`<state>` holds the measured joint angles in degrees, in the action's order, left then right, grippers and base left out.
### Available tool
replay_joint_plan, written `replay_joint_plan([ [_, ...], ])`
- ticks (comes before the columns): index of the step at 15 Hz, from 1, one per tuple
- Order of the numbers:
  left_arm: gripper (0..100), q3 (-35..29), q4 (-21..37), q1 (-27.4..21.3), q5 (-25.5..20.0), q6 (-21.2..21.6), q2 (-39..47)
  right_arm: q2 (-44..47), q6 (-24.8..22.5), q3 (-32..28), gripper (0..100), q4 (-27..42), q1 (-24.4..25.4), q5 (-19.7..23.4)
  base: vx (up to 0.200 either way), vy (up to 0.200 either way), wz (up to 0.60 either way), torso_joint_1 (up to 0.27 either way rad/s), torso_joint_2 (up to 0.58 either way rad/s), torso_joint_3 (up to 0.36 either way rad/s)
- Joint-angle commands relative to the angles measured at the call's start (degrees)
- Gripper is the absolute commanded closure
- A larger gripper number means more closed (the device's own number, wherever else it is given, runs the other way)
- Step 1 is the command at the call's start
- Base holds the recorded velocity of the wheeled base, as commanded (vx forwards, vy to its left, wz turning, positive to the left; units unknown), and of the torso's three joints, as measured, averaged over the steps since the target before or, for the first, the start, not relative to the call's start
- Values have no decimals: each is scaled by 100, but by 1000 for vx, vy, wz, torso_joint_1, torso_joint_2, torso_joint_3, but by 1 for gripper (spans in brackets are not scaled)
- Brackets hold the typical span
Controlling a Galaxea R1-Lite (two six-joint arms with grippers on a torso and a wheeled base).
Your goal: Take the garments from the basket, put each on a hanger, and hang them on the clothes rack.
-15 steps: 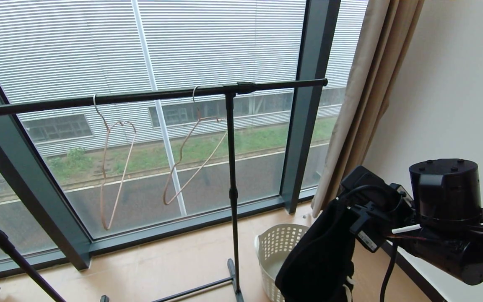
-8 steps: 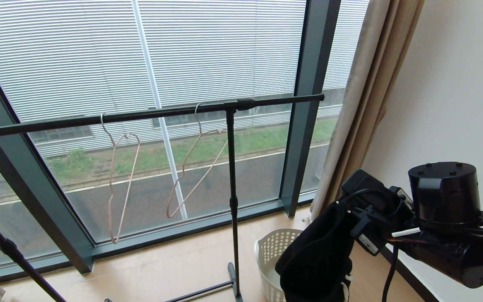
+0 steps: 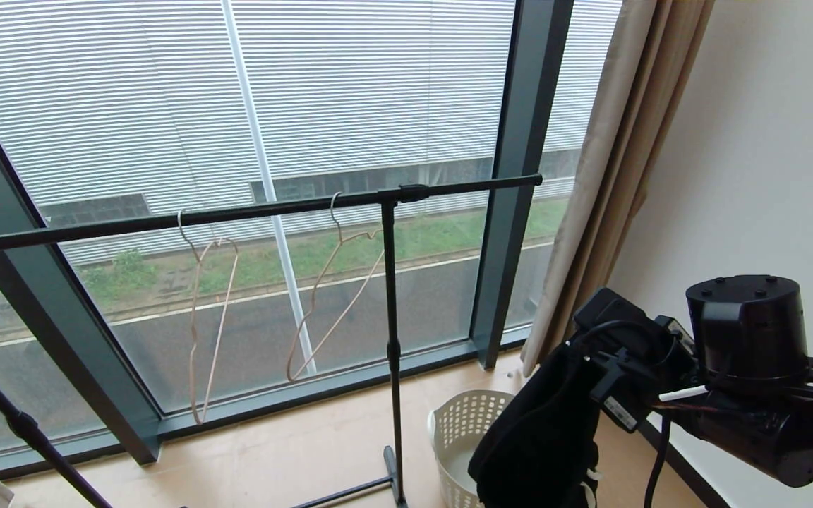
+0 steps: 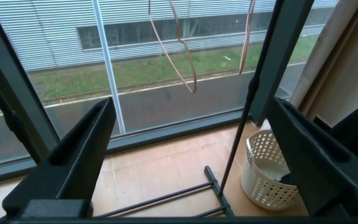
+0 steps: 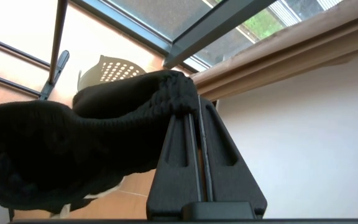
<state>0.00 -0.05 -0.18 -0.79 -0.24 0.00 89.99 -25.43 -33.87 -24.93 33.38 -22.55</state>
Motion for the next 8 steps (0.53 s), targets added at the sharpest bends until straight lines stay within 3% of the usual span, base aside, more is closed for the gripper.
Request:
replay_joint_plan([
  [1,0,0,-4,1,0,-2,0,1,3,29,100,-12,2,-4,0,0,0,0,0,0],
  [6,0,0,-4,1,0,-2,0,1,3,29,100,-12,2,-4,0,0,0,0,0,0],
  [8,0,0,-4,1,18,-11,0,-17,3,38,100,-12,2,-4,0,0,600,2,5,-2],
])
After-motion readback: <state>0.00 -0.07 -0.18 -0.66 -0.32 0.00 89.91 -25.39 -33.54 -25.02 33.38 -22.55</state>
